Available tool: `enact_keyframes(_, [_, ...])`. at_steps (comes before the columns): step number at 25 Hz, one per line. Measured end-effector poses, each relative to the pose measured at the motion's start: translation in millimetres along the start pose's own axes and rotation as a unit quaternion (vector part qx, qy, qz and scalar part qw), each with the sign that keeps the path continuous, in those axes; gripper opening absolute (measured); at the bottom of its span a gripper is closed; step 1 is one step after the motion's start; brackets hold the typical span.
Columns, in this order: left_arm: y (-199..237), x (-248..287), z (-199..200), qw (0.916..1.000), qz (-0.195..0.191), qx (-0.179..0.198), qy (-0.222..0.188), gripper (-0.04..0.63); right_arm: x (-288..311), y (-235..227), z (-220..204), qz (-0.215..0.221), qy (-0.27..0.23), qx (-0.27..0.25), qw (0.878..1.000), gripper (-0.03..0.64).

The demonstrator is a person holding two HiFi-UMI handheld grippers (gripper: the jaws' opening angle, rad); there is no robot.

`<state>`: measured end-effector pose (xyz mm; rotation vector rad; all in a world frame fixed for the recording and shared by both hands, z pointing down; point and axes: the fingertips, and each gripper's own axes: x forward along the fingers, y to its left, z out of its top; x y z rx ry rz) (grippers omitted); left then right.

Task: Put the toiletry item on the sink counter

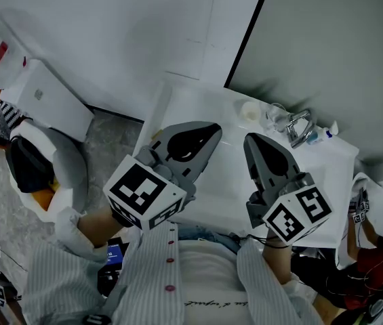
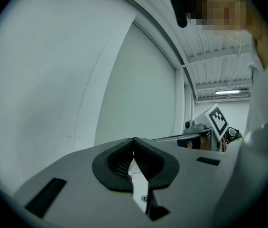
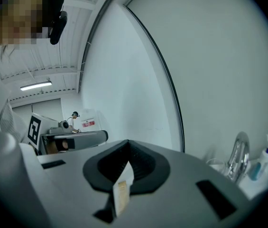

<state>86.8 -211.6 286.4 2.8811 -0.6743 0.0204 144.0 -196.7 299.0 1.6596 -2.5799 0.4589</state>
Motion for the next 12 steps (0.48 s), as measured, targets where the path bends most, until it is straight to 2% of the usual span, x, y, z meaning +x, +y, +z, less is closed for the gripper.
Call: enact_keyframes(12, [-3.5,2.1,-5.4,1.0,-0.006,0.004,0.004,0.017,-2.0,-2.2,-5.3,-0.003,0.004,0.0,1.0,0.009])
